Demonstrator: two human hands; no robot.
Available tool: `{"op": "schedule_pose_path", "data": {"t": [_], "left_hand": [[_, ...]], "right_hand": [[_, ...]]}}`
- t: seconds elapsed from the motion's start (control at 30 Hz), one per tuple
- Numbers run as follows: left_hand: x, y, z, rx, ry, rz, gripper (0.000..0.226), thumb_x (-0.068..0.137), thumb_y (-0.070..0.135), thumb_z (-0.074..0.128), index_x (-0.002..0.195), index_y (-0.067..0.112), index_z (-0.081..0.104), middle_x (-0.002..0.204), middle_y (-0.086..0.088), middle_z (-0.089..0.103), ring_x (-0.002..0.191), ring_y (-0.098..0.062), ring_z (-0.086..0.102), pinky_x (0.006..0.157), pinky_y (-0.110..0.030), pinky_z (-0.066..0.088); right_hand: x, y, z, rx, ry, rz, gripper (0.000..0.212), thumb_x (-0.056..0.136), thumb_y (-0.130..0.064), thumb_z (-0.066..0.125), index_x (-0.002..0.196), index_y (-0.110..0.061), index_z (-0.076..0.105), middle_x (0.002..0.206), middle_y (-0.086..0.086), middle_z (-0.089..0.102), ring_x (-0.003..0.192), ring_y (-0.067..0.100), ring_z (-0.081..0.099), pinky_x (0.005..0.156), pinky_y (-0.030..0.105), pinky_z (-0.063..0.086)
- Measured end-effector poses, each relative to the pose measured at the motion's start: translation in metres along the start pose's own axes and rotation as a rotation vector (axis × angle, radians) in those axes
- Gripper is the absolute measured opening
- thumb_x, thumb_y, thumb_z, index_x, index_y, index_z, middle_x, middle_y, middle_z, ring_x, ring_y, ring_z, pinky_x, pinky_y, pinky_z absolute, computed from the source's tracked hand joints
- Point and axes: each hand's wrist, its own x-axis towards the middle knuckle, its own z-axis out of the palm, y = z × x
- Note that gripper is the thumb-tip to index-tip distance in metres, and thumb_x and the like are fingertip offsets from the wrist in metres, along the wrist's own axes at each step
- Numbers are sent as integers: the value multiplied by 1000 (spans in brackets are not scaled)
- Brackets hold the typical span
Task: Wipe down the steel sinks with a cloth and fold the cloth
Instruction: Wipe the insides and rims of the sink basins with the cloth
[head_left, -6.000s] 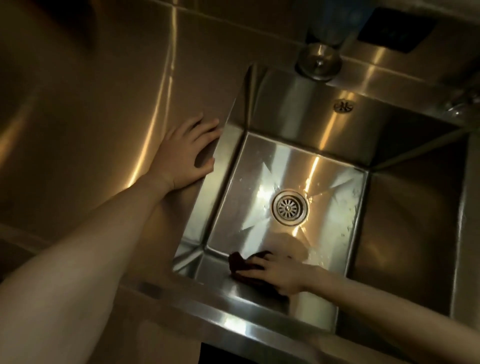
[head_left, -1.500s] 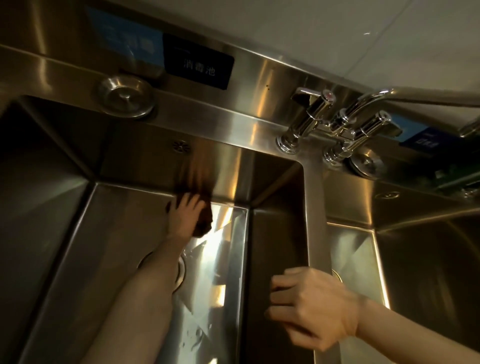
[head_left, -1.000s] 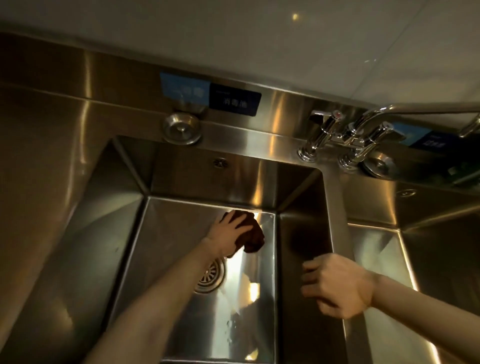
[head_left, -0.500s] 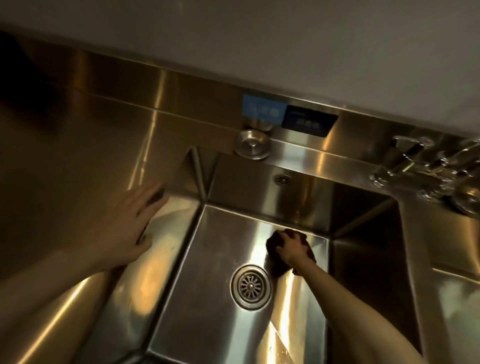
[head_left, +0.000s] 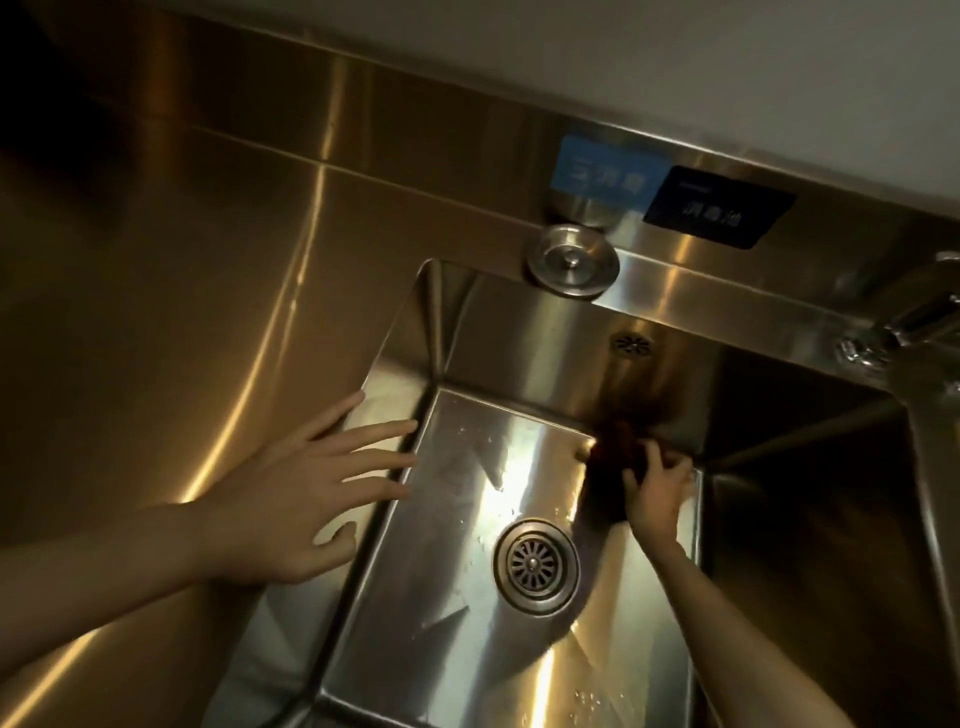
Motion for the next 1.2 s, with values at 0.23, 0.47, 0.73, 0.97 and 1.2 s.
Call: {"op": "schedule_pose_path", "data": {"t": [0.23,0.47,0.73,0.97,1.2], "left_hand": [[-1,-13,13,7,-114,1,40,73,29,58,112,36,63,135,21,48,138,-9,30,110,-53,24],[1,-9,7,-28,78,61,29,66,24,50,85,33,69,100,26,65,124,-2,47,113,-45,24],[3,-6,-2,-47,99,5,30,72,23,47,91,29,69,92,23,64,118,-2,49,117,-34,16],[2,-5,-3,-55,103,-47,32,74,20,44,90,24,72,85,15,67,110,-10,58,116,-34,20],[4,0,-10,-152,103,-168,62,70,19,43,131,10,51,136,-5,49,130,-13,37,115,-21,15]], "right_hand": [[5,-55,-69,345,540,-228,48,72,9,64,114,-13,60,129,23,34,116,31,29,100,35,33],[14,-61,37,160,75,-20,50,78,3,61,123,-17,55,130,20,31,114,41,31,101,46,35],[-14,-134,-9,376,245,-360,56,70,2,70,119,-21,58,122,13,37,116,28,35,101,37,37],[-17,-165,-1,255,237,-407,54,73,1,70,120,-22,58,125,14,38,117,33,33,99,39,39],[-12,-91,56,-103,-276,23,51,93,-29,53,141,-32,35,149,15,19,130,44,25,106,49,31]]}}
